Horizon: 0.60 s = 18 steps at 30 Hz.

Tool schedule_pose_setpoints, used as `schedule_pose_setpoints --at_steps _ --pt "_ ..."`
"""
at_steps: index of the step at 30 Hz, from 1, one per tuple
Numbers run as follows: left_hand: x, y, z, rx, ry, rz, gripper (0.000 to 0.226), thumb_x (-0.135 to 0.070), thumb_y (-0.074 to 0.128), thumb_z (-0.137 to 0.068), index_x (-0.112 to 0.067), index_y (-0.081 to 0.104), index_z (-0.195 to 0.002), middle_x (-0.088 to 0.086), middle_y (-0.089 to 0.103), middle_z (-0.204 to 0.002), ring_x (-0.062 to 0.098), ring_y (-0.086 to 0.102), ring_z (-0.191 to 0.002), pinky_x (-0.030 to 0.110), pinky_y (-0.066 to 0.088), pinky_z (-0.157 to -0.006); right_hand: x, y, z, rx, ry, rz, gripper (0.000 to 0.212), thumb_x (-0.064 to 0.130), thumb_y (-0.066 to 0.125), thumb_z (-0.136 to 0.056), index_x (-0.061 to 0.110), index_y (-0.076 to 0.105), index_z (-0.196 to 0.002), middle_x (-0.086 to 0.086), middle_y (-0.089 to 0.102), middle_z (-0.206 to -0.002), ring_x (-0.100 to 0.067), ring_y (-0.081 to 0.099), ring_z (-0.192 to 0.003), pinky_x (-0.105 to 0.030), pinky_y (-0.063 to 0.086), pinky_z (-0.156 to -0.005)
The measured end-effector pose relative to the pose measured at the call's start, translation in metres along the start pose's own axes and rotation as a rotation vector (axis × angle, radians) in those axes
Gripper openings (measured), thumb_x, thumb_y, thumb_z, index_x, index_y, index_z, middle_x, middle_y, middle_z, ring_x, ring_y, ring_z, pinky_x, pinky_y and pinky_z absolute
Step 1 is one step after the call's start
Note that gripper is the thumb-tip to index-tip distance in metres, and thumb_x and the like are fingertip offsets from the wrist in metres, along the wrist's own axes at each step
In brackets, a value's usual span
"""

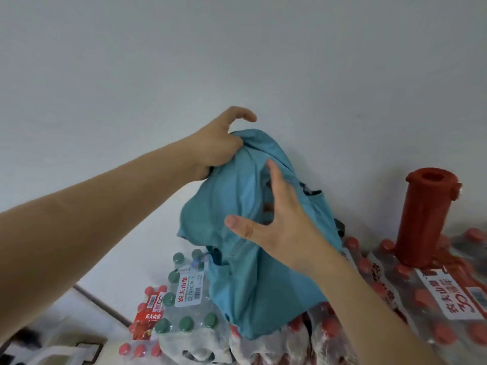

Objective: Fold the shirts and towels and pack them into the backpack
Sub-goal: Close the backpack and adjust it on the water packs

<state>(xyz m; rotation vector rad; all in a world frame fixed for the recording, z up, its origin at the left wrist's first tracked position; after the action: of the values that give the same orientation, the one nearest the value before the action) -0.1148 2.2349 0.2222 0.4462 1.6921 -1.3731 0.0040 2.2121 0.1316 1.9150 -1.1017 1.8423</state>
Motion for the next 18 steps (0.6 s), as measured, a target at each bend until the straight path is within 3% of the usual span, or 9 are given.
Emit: schedule_pose_setpoints --at_steps 3,5,6,8,9,12,14,16,18 --pt "-0.012 -0.002 0.011 -0.104 -0.044 0.348 0.046 0.009 0.03 -0.088 -0.017 0.061 -0.109 0.014 0.06 -0.084 0.017 0.058 -0.055 0.024 0.053 -0.05 0.018 -0.003 0.022 0.015 -0.01 0.267 0.134 0.074 0.069 -0.055 0.047 -0.031 -0.139 0.018 -0.025 -0.155 -0.005 -0.002 -0.145 -0.031 0.015 -0.116" --pt "-0.016 -0.004 0.02 -0.179 -0.05 0.52 0.048 0.012 0.026 -0.086 -0.011 0.065 -0.101 0.014 0.058 -0.081 0.02 0.058 -0.058 0.025 0.054 -0.049 0.026 -0.009 0.033 -0.15 0.005 0.474 0.134 0.07 0.072 -0.059 0.044 -0.035 -0.136 0.006 -0.023 -0.157 -0.018 0.012 -0.146 -0.036 0.027 -0.112" --pt "-0.016 -0.005 0.024 -0.211 -0.061 0.598 0.047 0.012 0.026 -0.087 -0.009 0.066 -0.098 0.013 0.056 -0.081 0.021 0.057 -0.06 0.027 0.056 -0.05 0.032 -0.013 0.034 -0.271 -0.028 0.567 0.13 0.067 0.072 -0.063 0.044 -0.031 -0.138 -0.001 -0.01 -0.159 -0.026 0.027 -0.14 -0.041 0.035 -0.107" --pt "-0.015 -0.009 0.031 -0.26 -0.081 0.738 0.038 0.01 0.033 -0.091 -0.005 0.067 -0.094 0.014 0.055 -0.085 0.023 0.058 -0.065 0.031 0.058 -0.055 0.043 -0.026 0.036 -0.488 -0.134 0.695 0.11 0.053 0.071 -0.072 0.039 -0.011 -0.144 -0.008 0.032 -0.144 -0.03 0.054 -0.11 -0.043 0.047 -0.088" --pt "-0.014 -0.012 0.033 -0.275 -0.086 0.782 0.033 0.008 0.036 -0.092 -0.003 0.067 -0.095 0.016 0.057 -0.088 0.024 0.059 -0.068 0.033 0.059 -0.06 0.046 -0.034 0.032 -0.538 -0.171 0.699 0.097 0.045 0.07 -0.076 0.035 0.002 -0.145 -0.004 0.046 -0.13 -0.028 0.057 -0.097 -0.041 0.049 -0.082" --pt "-0.016 -0.026 0.039 -0.279 -0.012 0.749 0.029 0.005 0.04 -0.092 0.0 0.066 -0.103 0.017 0.059 -0.095 0.026 0.062 -0.082 0.031 0.058 -0.069 0.046 -0.066 0.0 -0.401 -0.204 0.415 0.056 0.019 0.067 -0.077 0.028 0.047 -0.129 0.004 0.064 -0.102 -0.017 0.061 -0.087 -0.033 0.05 -0.078" --pt "-0.024 -0.03 0.044 -0.174 0.091 0.443 0.027 -0.004 0.044 -0.093 -0.007 0.066 -0.108 0.013 0.065 -0.101 0.021 0.066 -0.091 0.028 0.057 -0.073 0.041 -0.089 -0.018 -0.301 -0.189 0.243 0.03 0.003 0.064 -0.075 0.02 0.065 -0.1 0.005 0.067 -0.086 -0.006 0.061 -0.076 -0.025 0.048 -0.071" --pt "-0.037 -0.022 0.051 -0.121 0.258 -0.312 0.028 -0.032 0.053 -0.091 -0.022 0.064 -0.114 0.002 0.061 -0.108 0.018 0.06 -0.101 0.032 0.054 -0.082 0.026 -0.103 -0.03 -0.223 -0.122 0.193 0.019 -0.005 0.06 -0.074 0.012 0.066 -0.082 0.003 0.064 -0.073 -0.001 0.057 -0.063 -0.023 0.046 -0.064" --pt "-0.049 -0.001 0.062 -0.247 0.48 -0.993 0.06 -0.063 0.057 -0.074 -0.033 0.051 -0.126 0.0 0.043 -0.117 0.022 0.042 -0.113 0.037 0.044 -0.094 0.011 -0.1 -0.036 -0.137 -0.067 0.189 0.016 -0.006 0.06 -0.075 0.008 0.067 -0.08 0.001 0.065 -0.071 -0.004 0.058 -0.062 -0.024 0.048 -0.062"
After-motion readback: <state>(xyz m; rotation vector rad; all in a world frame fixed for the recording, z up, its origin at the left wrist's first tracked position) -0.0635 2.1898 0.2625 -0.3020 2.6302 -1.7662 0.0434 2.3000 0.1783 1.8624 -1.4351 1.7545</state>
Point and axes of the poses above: each hand's wrist, its own z-axis away from the middle knuckle, its own y-axis out of the palm, x = y × z, the point moved 9 cm from there along -z, towards the middle knuckle
